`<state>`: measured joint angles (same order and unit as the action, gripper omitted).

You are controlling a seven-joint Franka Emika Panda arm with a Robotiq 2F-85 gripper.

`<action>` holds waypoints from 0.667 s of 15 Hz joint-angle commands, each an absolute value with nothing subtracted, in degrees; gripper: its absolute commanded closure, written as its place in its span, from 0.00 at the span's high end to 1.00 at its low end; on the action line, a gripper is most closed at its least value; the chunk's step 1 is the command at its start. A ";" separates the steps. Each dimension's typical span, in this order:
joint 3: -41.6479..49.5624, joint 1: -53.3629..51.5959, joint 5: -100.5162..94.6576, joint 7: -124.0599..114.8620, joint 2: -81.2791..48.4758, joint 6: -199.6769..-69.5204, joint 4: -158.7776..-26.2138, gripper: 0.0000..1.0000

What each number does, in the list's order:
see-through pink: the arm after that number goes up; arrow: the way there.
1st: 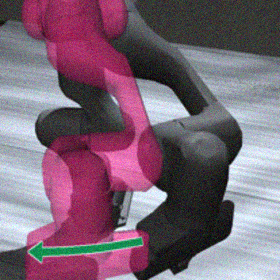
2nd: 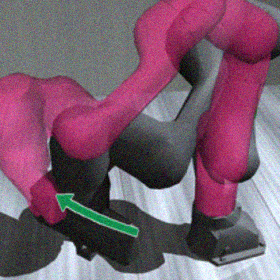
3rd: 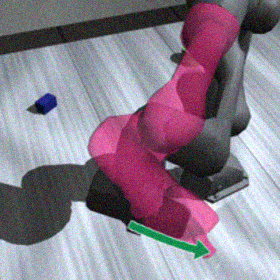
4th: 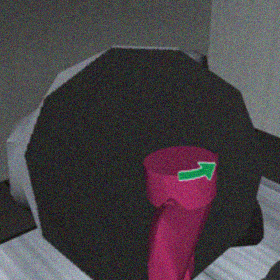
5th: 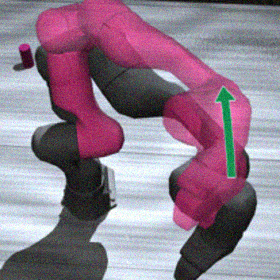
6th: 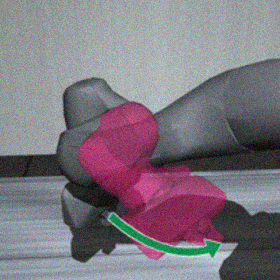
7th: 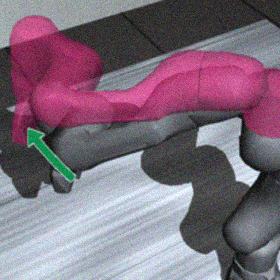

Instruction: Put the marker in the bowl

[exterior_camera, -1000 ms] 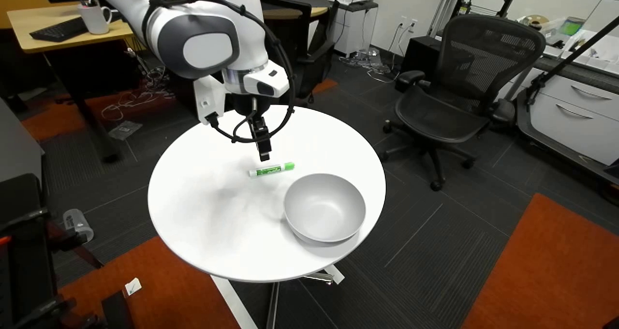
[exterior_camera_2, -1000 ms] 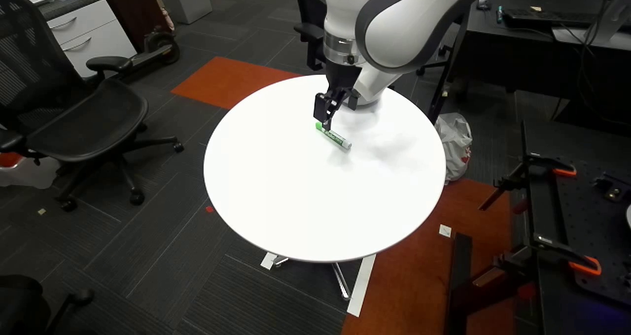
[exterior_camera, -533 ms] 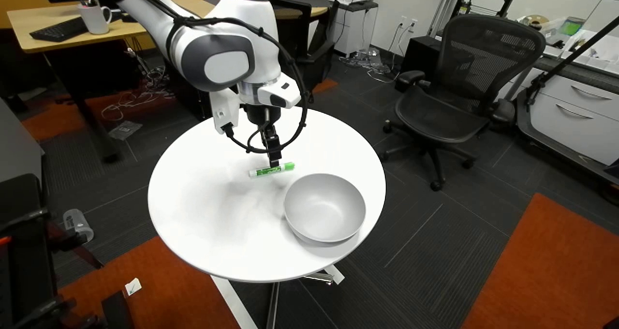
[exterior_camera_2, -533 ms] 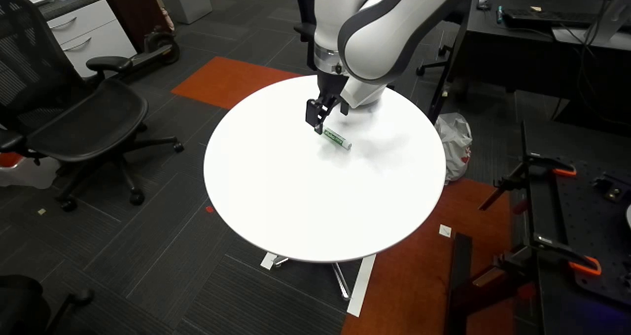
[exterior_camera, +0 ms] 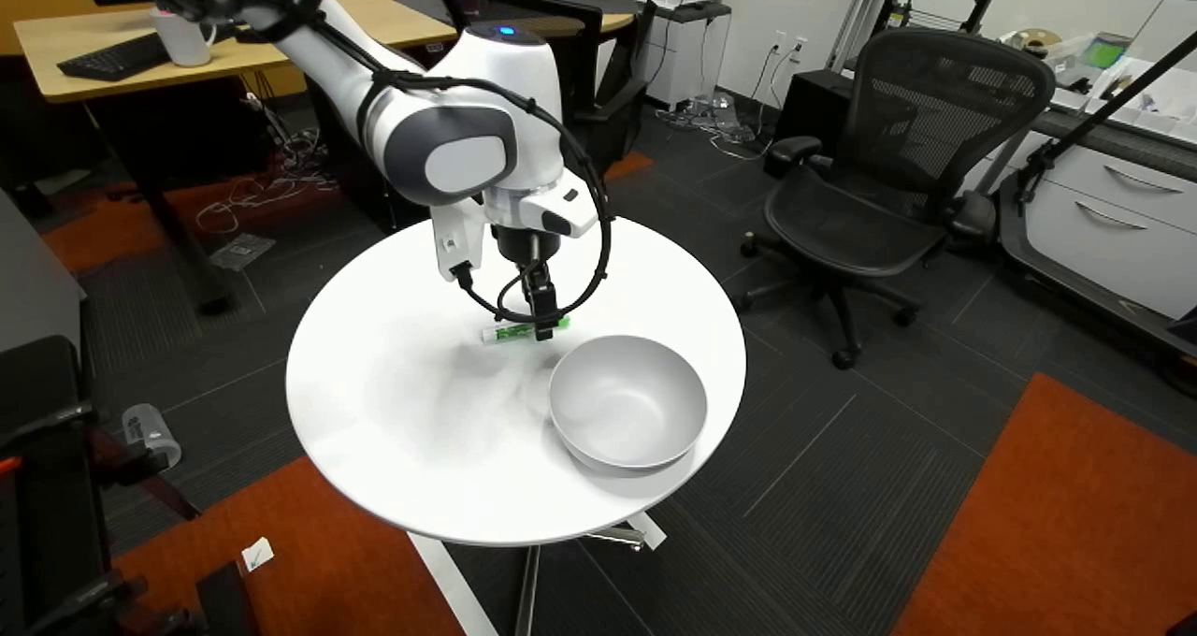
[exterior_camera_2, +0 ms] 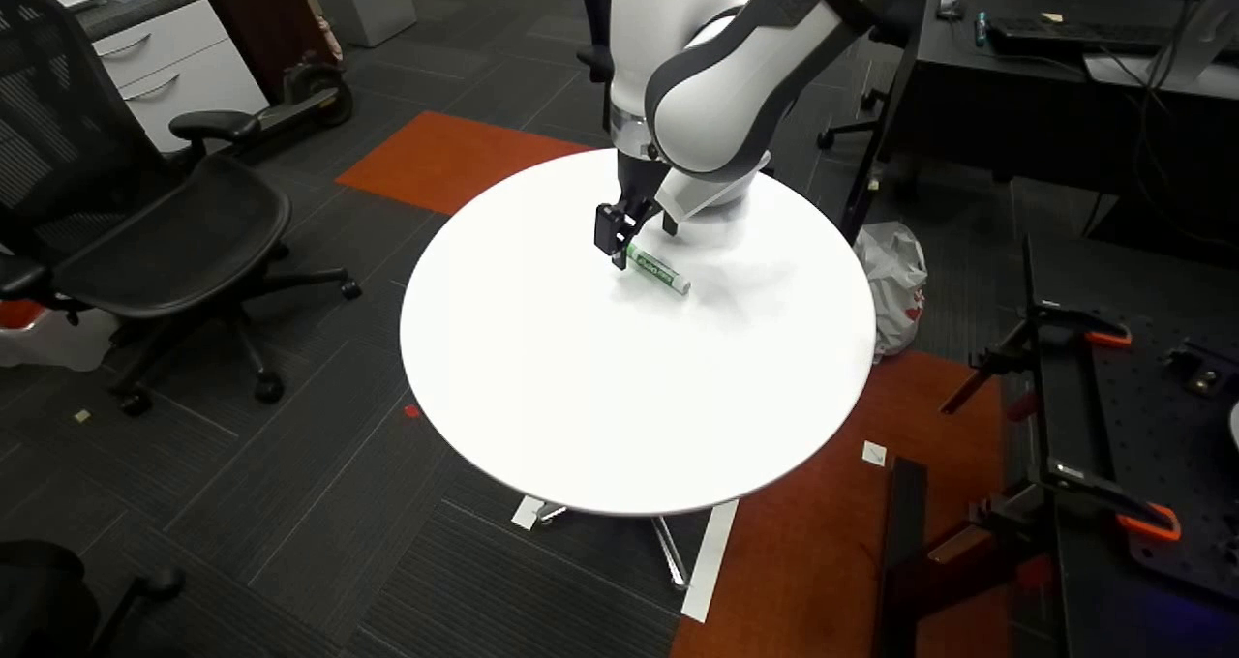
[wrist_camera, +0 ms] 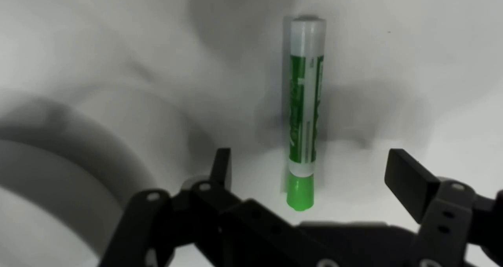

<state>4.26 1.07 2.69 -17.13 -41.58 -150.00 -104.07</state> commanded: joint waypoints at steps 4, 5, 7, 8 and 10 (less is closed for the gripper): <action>4.03 2.35 4.86 -15.51 -43.89 -148.55 -100.05 0.68; 4.07 2.44 4.91 -15.50 -44.17 -148.07 -99.68 0.59; 4.09 2.59 4.97 -15.48 -44.71 -147.41 -99.07 0.43; 4.09 2.68 5.00 -15.48 -44.91 -147.29 -98.87 0.36; 3.97 2.93 5.14 -15.35 -45.23 -147.29 -98.59 0.21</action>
